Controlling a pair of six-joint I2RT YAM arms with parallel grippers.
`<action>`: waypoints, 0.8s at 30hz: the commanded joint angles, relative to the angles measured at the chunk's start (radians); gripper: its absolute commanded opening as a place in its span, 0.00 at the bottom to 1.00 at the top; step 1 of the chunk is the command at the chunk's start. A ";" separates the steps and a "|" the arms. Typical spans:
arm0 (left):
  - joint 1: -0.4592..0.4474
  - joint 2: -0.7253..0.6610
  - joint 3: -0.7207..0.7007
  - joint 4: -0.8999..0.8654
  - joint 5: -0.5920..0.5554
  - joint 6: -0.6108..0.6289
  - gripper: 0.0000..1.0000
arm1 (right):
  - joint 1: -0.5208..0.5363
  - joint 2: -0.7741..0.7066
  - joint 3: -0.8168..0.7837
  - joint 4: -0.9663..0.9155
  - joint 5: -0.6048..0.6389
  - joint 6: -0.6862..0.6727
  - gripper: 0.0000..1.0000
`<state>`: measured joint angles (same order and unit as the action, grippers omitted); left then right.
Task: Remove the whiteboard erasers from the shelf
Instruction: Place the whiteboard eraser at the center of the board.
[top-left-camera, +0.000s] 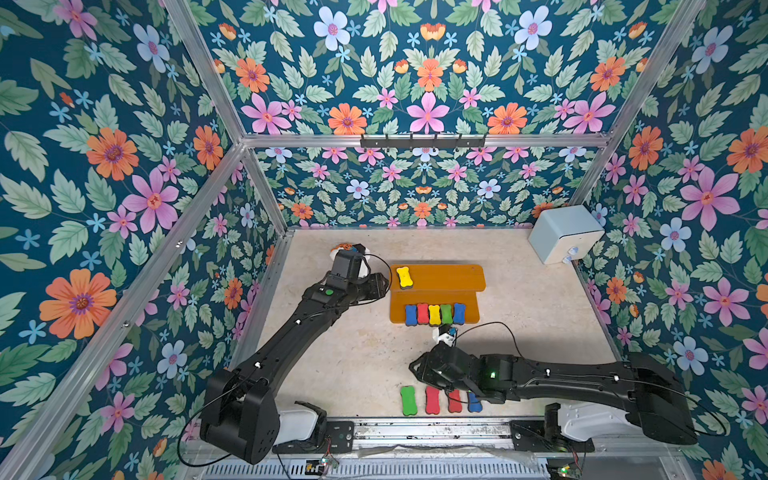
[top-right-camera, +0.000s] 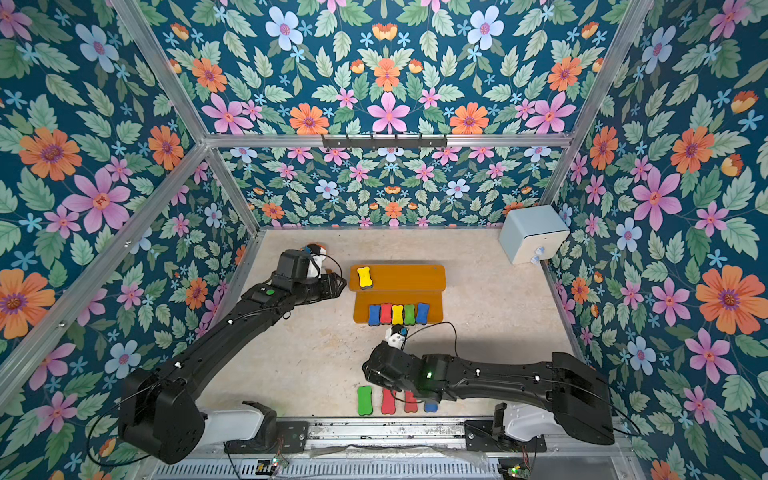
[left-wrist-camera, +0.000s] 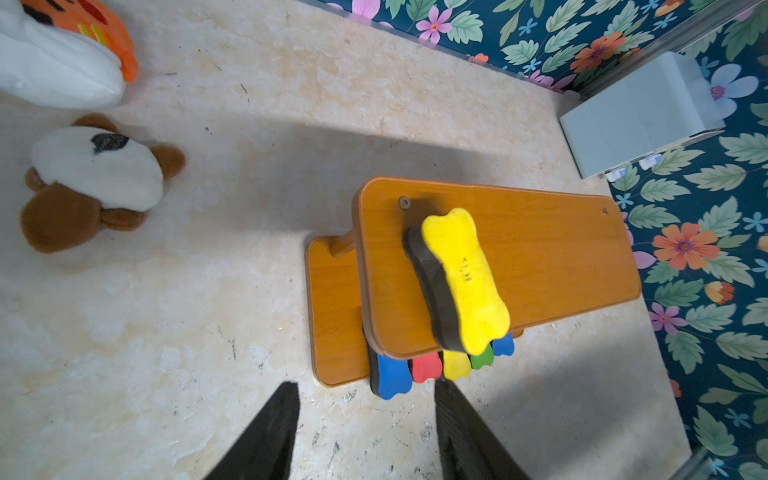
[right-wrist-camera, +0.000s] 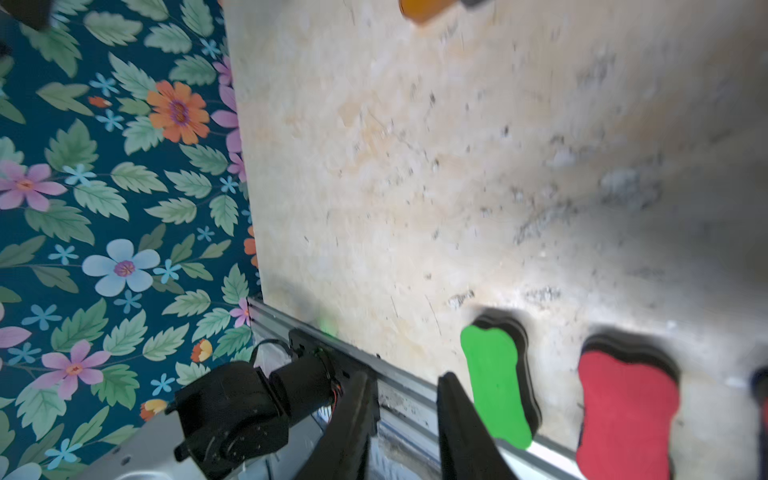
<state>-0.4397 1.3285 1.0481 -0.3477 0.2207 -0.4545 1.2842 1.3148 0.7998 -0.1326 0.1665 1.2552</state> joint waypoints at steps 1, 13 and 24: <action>-0.056 0.035 0.057 -0.046 -0.135 -0.029 0.55 | -0.064 -0.038 0.045 -0.105 0.146 -0.211 0.34; -0.201 0.283 0.378 -0.226 -0.459 -0.150 0.51 | -0.453 -0.101 0.104 -0.128 0.072 -0.658 0.35; -0.304 0.436 0.602 -0.397 -0.657 -0.278 0.53 | -0.643 -0.060 0.094 -0.090 -0.104 -0.793 0.38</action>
<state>-0.7292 1.7481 1.6176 -0.6617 -0.3492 -0.6769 0.6659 1.2507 0.8989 -0.2459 0.1303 0.5190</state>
